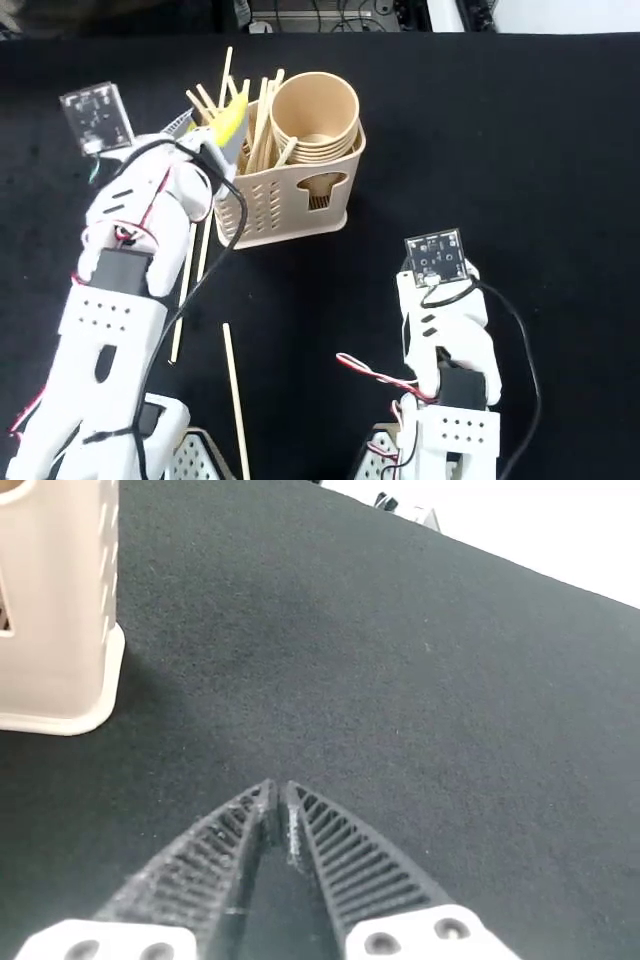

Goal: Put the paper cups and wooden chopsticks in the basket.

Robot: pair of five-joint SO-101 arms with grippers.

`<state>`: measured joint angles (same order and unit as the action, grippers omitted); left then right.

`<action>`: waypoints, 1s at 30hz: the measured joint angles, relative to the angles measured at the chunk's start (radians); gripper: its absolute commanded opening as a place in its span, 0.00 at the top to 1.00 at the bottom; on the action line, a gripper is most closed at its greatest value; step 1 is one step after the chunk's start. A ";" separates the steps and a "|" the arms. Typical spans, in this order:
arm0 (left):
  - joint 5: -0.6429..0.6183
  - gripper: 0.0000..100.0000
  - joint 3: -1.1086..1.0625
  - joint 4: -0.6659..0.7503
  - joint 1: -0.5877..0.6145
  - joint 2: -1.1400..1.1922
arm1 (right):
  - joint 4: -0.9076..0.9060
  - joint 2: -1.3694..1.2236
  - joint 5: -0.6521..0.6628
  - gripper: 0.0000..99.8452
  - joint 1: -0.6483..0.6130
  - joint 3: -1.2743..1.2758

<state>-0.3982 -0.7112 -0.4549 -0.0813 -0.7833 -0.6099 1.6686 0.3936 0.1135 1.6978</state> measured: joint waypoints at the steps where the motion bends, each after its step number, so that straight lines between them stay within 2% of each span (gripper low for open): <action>1: 0.014 0.76 0.032 -0.052 0.000 -0.005 | 0.000 0.000 0.002 0.99 0.000 0.000; 6: 0.091 0.76 0.186 -0.284 0.044 -0.009 | 0.000 0.000 0.005 0.99 0.000 0.000; 11: 0.370 0.76 0.371 -0.519 0.184 0.107 | 0.000 0.000 0.005 0.99 0.000 0.000; 14: 0.457 0.76 0.454 -0.671 0.290 0.252 | 0.000 0.000 0.005 0.99 0.000 0.000; 16: 0.502 0.76 0.477 -0.720 0.334 0.370 | 0.000 0.000 0.005 0.99 0.000 0.000; 21: 0.641 0.76 0.488 -0.735 0.371 0.674 | 0.000 0.000 0.005 0.99 0.000 0.000; 23: 0.680 0.76 0.488 -0.701 0.370 0.787 | 0.000 0.000 0.005 0.99 0.000 0.000; 28: 0.698 0.77 0.488 -0.585 0.370 1.010 | 0.000 0.000 0.005 0.99 0.000 0.000; 30: 0.700 0.81 0.488 -0.549 0.370 1.063 | 0.000 0.000 0.005 0.99 0.000 0.000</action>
<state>0.3015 -0.2232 -1.0042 0.2885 0.2800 -0.6099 1.6686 0.3982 0.1135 1.6978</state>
